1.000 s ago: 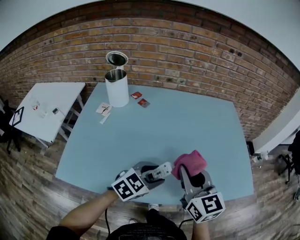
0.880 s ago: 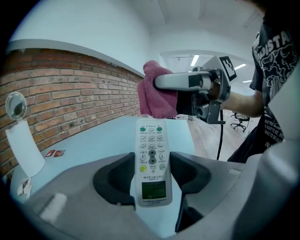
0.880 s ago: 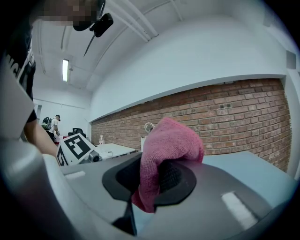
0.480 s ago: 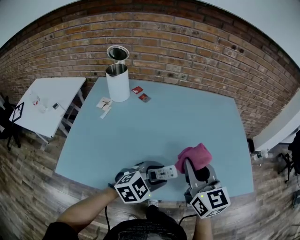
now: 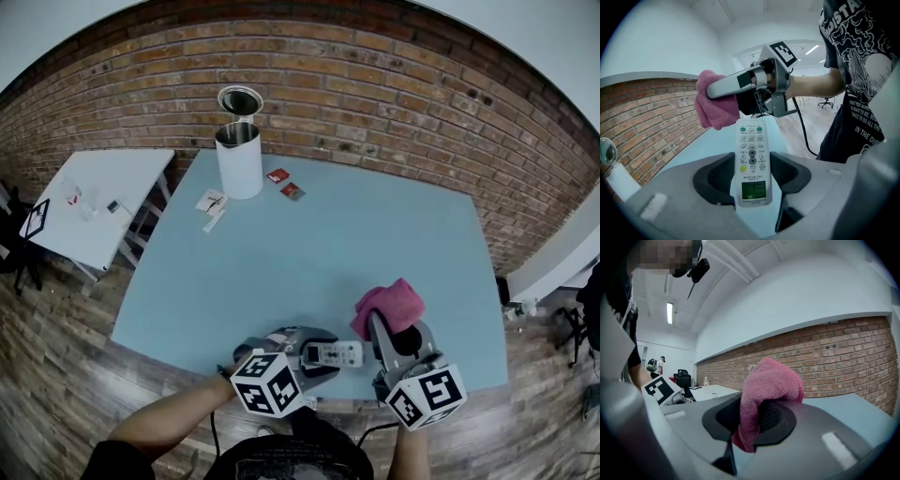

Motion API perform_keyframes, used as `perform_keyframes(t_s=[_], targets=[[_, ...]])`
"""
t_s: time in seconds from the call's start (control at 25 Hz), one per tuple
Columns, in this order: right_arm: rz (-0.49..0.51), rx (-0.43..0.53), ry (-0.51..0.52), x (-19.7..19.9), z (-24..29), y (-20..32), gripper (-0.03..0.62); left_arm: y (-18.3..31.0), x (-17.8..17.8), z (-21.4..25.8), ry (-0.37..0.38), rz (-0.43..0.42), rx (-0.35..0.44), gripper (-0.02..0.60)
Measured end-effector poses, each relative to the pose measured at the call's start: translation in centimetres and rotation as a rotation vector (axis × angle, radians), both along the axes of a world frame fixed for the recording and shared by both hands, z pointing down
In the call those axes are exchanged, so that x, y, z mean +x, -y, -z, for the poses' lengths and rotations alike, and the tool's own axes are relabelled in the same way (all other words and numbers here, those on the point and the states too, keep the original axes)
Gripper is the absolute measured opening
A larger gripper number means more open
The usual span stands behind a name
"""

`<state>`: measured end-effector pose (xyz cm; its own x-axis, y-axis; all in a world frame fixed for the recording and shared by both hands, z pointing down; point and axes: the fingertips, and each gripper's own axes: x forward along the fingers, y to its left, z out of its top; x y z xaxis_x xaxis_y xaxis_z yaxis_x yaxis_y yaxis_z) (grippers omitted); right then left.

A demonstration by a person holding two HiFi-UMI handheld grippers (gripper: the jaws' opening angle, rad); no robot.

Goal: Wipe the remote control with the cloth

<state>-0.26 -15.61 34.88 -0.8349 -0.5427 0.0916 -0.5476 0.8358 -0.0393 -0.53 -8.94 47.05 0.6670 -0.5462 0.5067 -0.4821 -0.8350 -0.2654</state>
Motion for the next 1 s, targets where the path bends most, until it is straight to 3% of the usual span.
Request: perform_keyframes(t_s=[0.68,0.8,1.0], targets=[[0.23,-0.144,0.027,-2.4,-1.3,-2.4,0.064,-2.2,2.0,1.8,-0.015,-0.1,0.049,0.242],[0.223,-0.152,0.044,-1.9,-1.2,-2.1,0.063,-2.2,2.1,2.1,-0.034,-0.099,0.046,0.242],[0.129,-0.18,0.103,0.0,-1.7,-0.1,0.063,-1.7,1.7,3.8,-0.148,-0.059,0.017,0.242]])
